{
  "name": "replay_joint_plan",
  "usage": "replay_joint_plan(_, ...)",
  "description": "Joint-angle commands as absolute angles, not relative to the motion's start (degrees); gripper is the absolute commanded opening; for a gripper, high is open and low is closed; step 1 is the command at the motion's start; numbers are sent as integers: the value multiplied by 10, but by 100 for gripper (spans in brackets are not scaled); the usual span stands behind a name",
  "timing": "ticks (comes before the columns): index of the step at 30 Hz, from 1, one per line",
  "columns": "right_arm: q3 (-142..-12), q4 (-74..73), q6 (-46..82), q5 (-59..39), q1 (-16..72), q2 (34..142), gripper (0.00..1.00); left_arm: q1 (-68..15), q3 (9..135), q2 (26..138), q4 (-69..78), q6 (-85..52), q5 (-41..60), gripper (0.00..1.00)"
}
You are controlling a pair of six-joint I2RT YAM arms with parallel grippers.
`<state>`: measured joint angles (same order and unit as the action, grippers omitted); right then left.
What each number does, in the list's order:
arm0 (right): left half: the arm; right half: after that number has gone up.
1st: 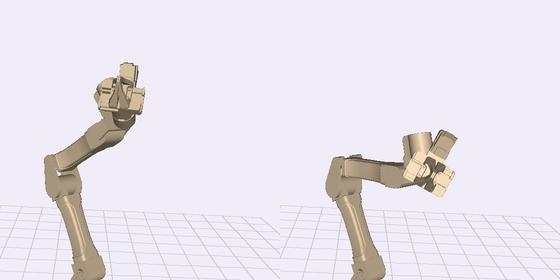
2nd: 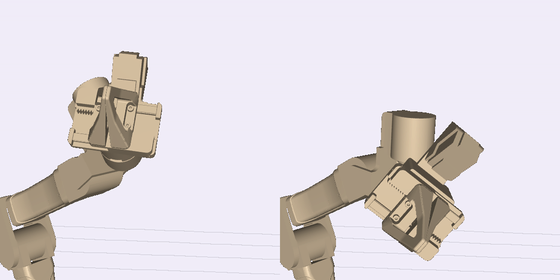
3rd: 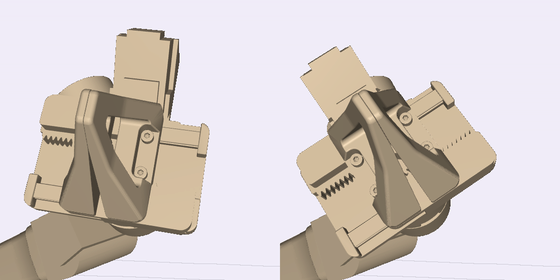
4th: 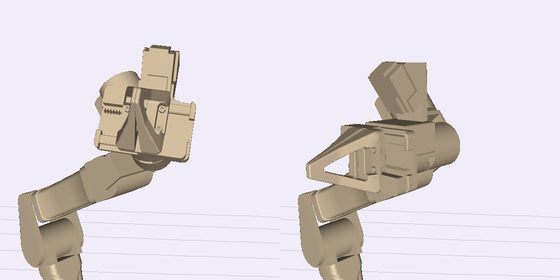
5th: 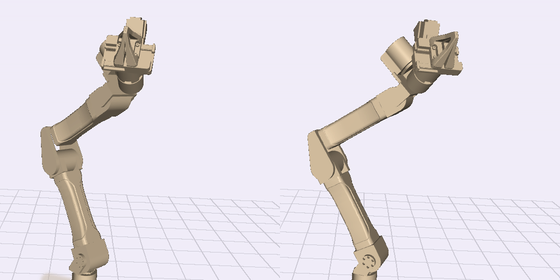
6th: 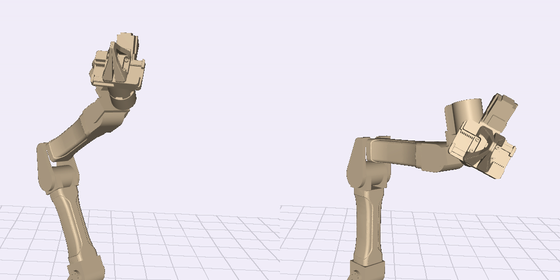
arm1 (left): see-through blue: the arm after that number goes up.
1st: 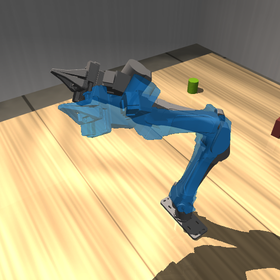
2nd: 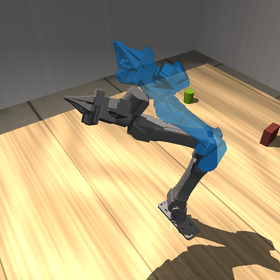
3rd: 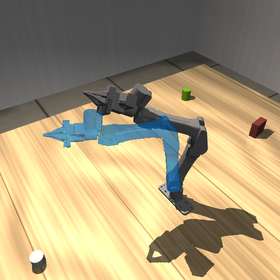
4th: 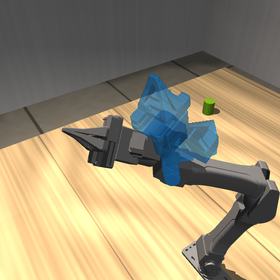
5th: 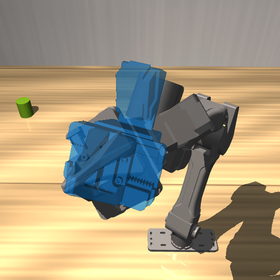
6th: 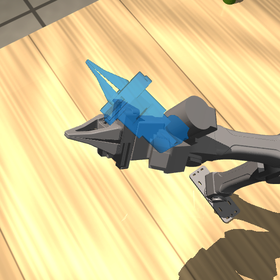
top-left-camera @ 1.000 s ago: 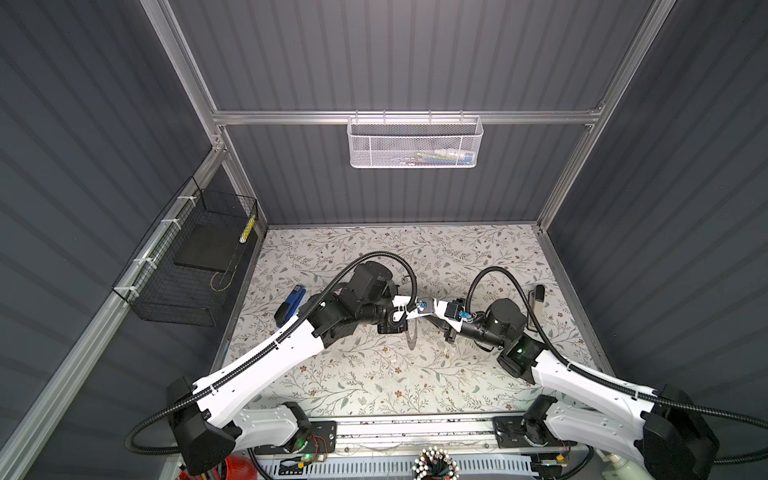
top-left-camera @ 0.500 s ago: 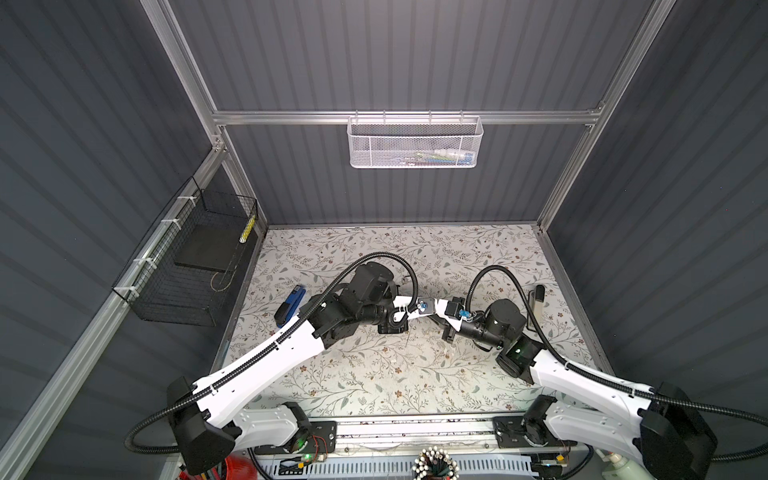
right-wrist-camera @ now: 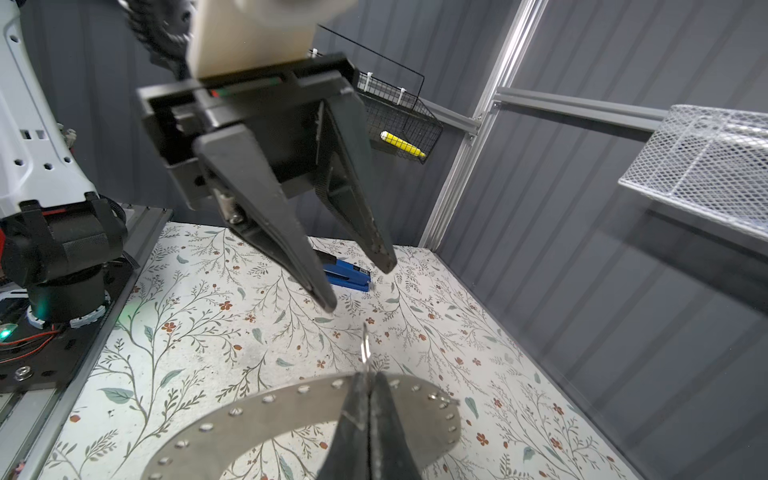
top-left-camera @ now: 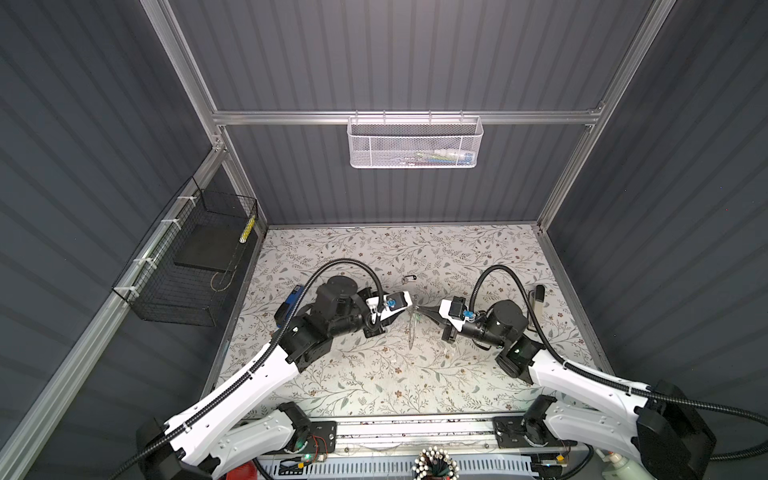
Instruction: Put the keys on the keyring
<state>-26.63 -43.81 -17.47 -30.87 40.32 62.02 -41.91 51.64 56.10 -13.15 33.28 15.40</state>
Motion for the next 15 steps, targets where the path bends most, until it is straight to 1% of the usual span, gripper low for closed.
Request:
replay_joint_plan(1, -263, -500, -149, -348, 400, 624, 0, -402, 488, 546, -50, 265, 257, 33)
replay_joint_plan(5, -266, -529, -132, -358, 399, 634, 0, -402, 489, 563, -58, 262, 304, 22)
replay_joint_plan(9, -270, -548, -118, -368, 399, 638, 0, -402, 478, 564, -33, 255, 332, 22)
replay_joint_plan(11, -272, -556, -113, -370, 399, 657, 0, -402, 476, 564, -27, 254, 345, 22)
replay_joint_plan(15, -274, -578, -103, -382, 398, 663, 0, -402, 474, 566, -30, 260, 350, 22)
